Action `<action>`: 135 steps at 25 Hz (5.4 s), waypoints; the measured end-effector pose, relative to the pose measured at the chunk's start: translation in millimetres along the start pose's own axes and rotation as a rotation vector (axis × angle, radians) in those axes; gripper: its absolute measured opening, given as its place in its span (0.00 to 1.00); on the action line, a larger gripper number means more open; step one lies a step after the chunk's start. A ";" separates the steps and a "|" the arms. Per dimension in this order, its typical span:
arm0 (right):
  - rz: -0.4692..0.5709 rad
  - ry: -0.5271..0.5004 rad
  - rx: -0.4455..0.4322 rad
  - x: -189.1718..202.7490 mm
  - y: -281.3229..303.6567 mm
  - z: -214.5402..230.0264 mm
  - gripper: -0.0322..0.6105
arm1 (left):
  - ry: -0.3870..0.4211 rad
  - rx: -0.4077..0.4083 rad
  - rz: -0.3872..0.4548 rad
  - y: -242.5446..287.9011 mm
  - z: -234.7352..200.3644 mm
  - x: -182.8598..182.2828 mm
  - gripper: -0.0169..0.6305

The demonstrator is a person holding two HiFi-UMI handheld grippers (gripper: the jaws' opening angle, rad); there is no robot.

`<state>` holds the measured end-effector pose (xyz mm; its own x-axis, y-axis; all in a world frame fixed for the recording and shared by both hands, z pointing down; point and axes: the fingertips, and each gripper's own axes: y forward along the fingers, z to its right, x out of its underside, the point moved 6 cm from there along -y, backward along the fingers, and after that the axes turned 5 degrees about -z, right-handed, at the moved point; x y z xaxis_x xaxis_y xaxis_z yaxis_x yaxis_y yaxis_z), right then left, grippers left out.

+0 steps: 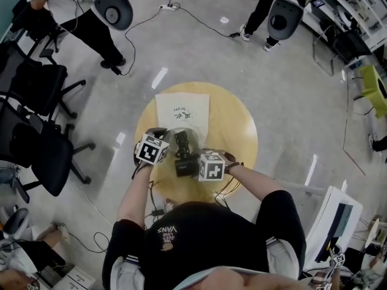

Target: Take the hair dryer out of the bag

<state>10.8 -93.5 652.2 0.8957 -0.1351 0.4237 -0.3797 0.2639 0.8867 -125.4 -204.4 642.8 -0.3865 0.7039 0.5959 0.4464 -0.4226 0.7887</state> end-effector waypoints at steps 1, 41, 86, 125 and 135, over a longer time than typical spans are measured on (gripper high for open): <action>0.000 0.003 0.003 -0.3 0.4 -2.7 0.59 | 0.002 0.001 -0.001 -0.6 0.4 0.2 0.08; 0.073 0.201 0.123 -15.6 -5.7 -110.3 0.59 | 0.151 0.001 0.003 -27.7 40.4 32.8 0.11; 0.456 0.404 0.415 -70.8 -66.2 -138.3 0.59 | 0.101 0.058 0.300 -163.8 102.6 97.6 0.11; 1.163 0.708 0.542 -79.5 -163.3 -135.7 0.60 | 0.164 0.054 0.605 -252.2 137.1 63.7 0.06; 1.227 0.746 0.530 -75.9 -162.9 -140.7 0.60 | 0.160 0.068 0.621 -255.5 142.4 65.9 0.05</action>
<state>37.2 8.1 449.6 -0.1757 0.4441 0.8786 -0.8410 -0.5316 0.1005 -150.0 31.3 459.1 -0.1528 0.2435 0.9578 0.6740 -0.6832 0.2812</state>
